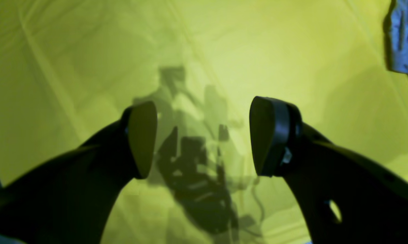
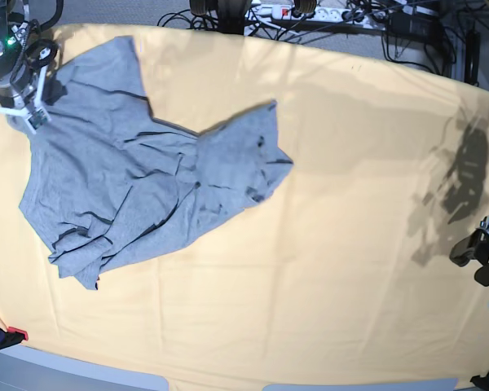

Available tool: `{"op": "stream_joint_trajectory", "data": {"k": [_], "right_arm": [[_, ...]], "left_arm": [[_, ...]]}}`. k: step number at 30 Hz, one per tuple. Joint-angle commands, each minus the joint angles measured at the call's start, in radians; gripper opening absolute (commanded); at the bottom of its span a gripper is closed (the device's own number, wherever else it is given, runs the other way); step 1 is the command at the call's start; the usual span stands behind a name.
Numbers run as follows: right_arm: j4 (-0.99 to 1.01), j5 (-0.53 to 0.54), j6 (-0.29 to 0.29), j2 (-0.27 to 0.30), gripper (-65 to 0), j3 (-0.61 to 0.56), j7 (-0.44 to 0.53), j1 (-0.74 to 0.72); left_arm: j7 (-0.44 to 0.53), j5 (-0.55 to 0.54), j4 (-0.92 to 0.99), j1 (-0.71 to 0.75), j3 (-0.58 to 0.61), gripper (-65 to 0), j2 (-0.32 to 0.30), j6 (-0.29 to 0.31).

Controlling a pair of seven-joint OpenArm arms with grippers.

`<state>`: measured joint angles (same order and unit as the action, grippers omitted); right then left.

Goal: Layout the t-shirt on the table in an organized manner, then fold the t-shirt properly
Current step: 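Pull the corner outward with the right gripper and release, then reach the left gripper to the bunched sleeve of the shirt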

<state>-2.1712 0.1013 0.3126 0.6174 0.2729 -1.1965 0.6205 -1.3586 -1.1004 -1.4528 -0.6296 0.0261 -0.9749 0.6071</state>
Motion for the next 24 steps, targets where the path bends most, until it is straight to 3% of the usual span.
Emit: {"op": "stream_joint_trajectory", "data": {"k": [1,3,4,10,16,21,24], "right_arm": [[-0.015,-0.037,-0.027,0.017,-49.2,0.011,-0.008,0.000],[-0.015,-0.080,-0.068,0.017,-36.2,0.011,-0.006,0.000],[-0.015,-0.104,-0.088,0.017,-33.0,0.011,-0.004,0.000],[-0.015,-0.180,-0.217,0.017,-32.4,0.011,0.042,0.000],[-0.039,-0.177,-0.275,0.017,-32.4,0.011,0.107,-0.001],[-0.136,-0.180,-0.325,0.017,-32.4,0.011,0.122,-0.003],[-0.185,-0.180,-0.340,0.017,-32.4,0.011,0.128,-0.003]], "left_arm": [[0.015,-0.012,-0.010,-0.031,-0.011,-21.8,-0.027,0.002],[0.015,-0.012,-0.010,-0.031,-0.011,-21.8,-0.034,0.002],[0.015,-0.016,-0.010,-0.031,-0.011,-21.8,-0.037,0.002],[-0.003,-0.117,-0.010,-0.030,-0.012,-21.8,-0.047,-0.008],[-0.038,-0.383,-0.010,-0.029,-0.012,-21.8,-0.046,0.064],[-0.038,-0.383,-0.033,-0.030,-0.011,-21.8,-0.016,0.081],[-0.038,-0.383,-0.095,-0.030,-0.011,-21.8,0.039,0.080]]}}
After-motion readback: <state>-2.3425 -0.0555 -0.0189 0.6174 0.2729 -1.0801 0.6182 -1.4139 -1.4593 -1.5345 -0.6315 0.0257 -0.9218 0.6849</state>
